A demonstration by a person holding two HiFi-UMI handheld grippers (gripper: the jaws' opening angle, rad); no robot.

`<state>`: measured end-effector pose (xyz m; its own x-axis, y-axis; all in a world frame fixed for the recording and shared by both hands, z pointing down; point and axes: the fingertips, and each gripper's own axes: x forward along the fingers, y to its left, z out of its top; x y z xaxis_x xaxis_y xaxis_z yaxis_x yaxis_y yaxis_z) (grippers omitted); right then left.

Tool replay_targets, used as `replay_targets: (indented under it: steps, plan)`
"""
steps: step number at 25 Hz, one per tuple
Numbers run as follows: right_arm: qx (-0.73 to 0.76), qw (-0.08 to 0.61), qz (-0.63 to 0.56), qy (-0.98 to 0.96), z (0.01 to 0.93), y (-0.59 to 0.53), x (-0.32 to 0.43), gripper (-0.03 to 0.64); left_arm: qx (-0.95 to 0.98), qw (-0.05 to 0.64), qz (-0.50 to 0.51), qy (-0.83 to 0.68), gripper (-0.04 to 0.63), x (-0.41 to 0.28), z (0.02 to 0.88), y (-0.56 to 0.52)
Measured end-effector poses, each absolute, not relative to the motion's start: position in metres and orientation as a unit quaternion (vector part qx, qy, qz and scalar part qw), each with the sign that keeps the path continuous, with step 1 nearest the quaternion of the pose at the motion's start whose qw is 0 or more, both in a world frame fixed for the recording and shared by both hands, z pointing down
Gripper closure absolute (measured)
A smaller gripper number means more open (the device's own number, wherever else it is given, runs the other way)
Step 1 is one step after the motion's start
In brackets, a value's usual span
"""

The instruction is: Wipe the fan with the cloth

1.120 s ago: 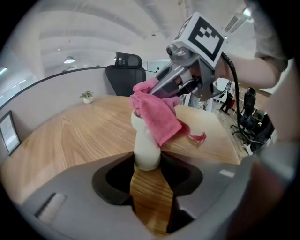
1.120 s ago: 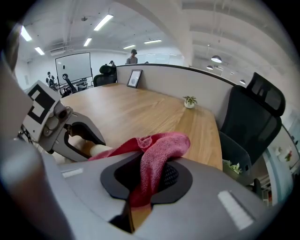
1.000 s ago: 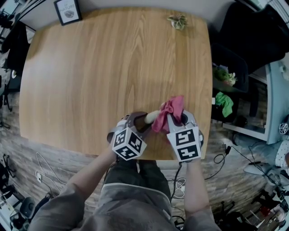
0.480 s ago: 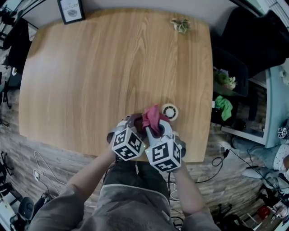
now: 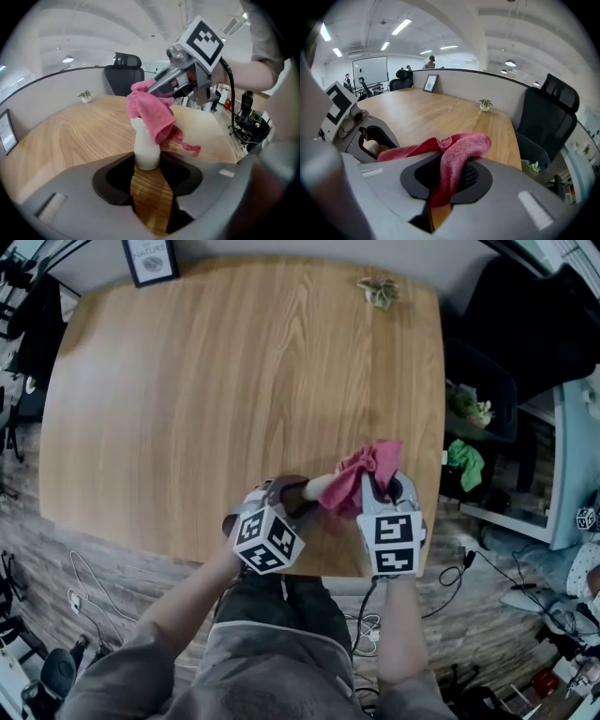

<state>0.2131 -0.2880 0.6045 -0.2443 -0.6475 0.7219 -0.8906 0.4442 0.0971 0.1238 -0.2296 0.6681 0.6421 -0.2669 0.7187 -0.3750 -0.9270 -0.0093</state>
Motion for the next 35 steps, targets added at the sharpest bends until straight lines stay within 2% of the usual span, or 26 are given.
replay_targets:
  steps: [4, 9, 14, 19, 26, 35]
  plan:
    - [0.488, 0.368, 0.188, -0.769, 0.608, -0.267, 0.222, 0.561, 0.902, 0.056, 0.394, -0.168, 0.422, 0.126, 0.668, -0.229]
    - [0.424, 0.396, 0.184, -0.794, 0.616, -0.230, 0.180, 0.561, 0.902, 0.078, 0.391, -0.164, 0.422, 0.125, 0.670, -0.230]
    - [0.373, 0.388, 0.170, -0.825, 0.622, -0.219, 0.127, 0.563, 0.901, 0.083, 0.393, -0.163, 0.422, 0.126, 0.669, -0.230]
    - [0.345, 0.363, 0.173, -0.848, 0.620, -0.238, 0.115, 0.561, 0.903, 0.076, 0.392, -0.159, 0.422, 0.125, 0.670, -0.230]
    - [0.389, 0.415, 0.097, -0.817, 0.616, -0.270, 0.136, 0.561, 0.902, 0.077, 0.395, -0.154, 0.422, 0.124, 0.669, -0.229]
    - [0.491, 0.392, 0.109, -0.770, 0.601, -0.302, 0.219, 0.561, 0.899, 0.075, 0.404, -0.154, 0.422, 0.125, 0.670, -0.231]
